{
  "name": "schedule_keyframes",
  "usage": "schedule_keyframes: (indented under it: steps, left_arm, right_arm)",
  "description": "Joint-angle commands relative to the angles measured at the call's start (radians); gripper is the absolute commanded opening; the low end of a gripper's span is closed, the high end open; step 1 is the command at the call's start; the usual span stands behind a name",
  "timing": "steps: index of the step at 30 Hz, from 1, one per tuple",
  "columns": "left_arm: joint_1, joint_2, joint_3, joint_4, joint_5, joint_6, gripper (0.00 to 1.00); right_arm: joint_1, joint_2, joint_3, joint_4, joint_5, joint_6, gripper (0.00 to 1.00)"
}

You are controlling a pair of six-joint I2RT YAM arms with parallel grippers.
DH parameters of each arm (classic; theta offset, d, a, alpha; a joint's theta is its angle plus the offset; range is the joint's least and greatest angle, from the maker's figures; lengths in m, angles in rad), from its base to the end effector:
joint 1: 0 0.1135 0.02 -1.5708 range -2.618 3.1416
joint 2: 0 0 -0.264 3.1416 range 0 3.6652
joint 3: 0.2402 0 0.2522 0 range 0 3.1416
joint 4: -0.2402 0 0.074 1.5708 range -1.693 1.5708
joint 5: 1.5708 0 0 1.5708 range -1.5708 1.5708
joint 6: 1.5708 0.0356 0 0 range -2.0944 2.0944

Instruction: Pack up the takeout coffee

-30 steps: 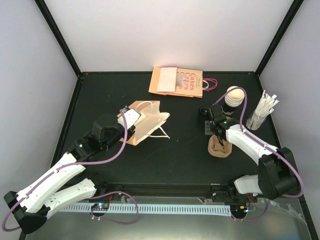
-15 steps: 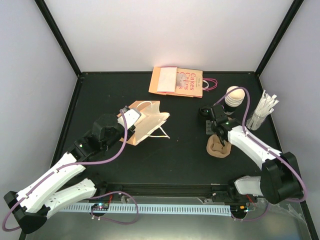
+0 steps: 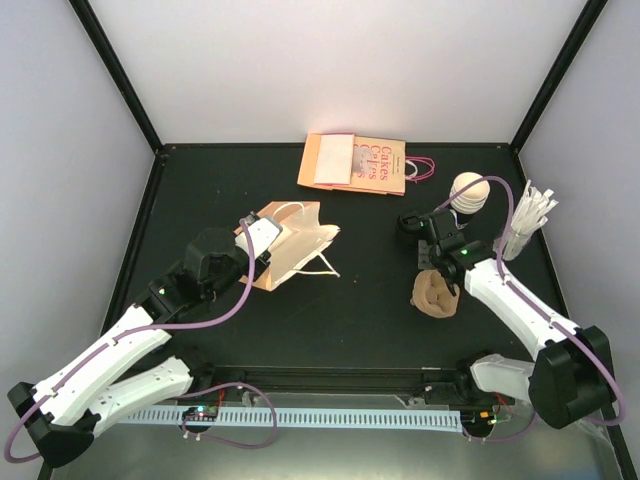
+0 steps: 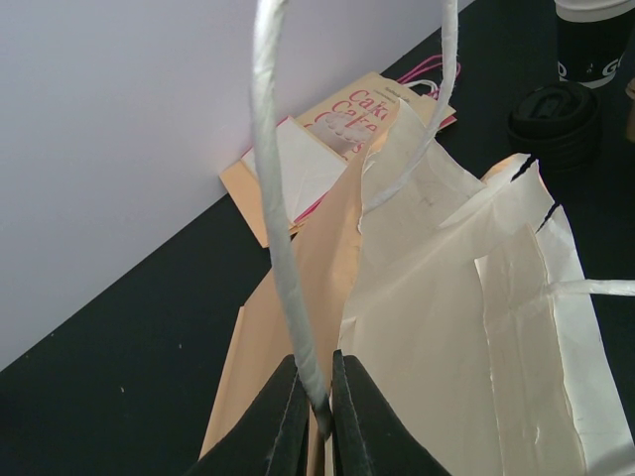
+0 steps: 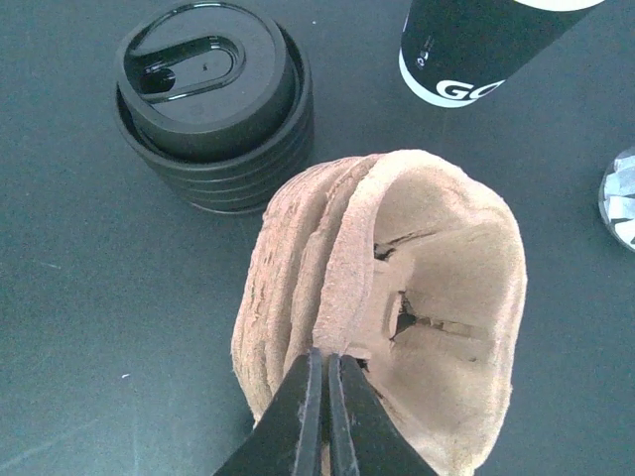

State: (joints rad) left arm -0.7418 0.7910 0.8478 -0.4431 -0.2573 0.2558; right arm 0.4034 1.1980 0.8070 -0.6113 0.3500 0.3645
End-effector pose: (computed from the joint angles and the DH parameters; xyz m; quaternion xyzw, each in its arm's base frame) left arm 0.1359 -0.1122 0.3342 0.3307 0.7568 -0.0299 0.5630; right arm 0.2173 0.0795 0.2309 0.0304 0.9460 -0.0515 0.3186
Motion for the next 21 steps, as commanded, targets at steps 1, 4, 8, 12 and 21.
schedule_keyframes:
  steps: [1, 4, 8, 12, 21]
  left_arm:
    - [-0.002, -0.012, 0.005, 0.026, 0.010, -0.008, 0.09]
    - [-0.002, -0.010, 0.004, 0.027, 0.010, -0.007, 0.09]
    - [-0.003, -0.007, 0.006, 0.027, 0.010, -0.007, 0.09]
    - [-0.003, -0.007, 0.006, 0.025, 0.010, -0.007, 0.09]
    - [-0.002, -0.009, 0.005, 0.026, 0.010, -0.007, 0.09]
  right_arm:
    - [0.012, -0.014, 0.050, -0.029, 0.021, -0.002, 0.01]
    - [0.058, 0.000, 0.080, -0.072, 0.123, 0.003, 0.01]
    - [0.100, 0.021, 0.129, -0.129, 0.183, 0.021, 0.01]
    - [0.109, 0.009, 0.151, -0.133, 0.173, 0.023, 0.01]
    - [0.119, 0.001, 0.186, -0.160, 0.114, -0.001, 0.01]
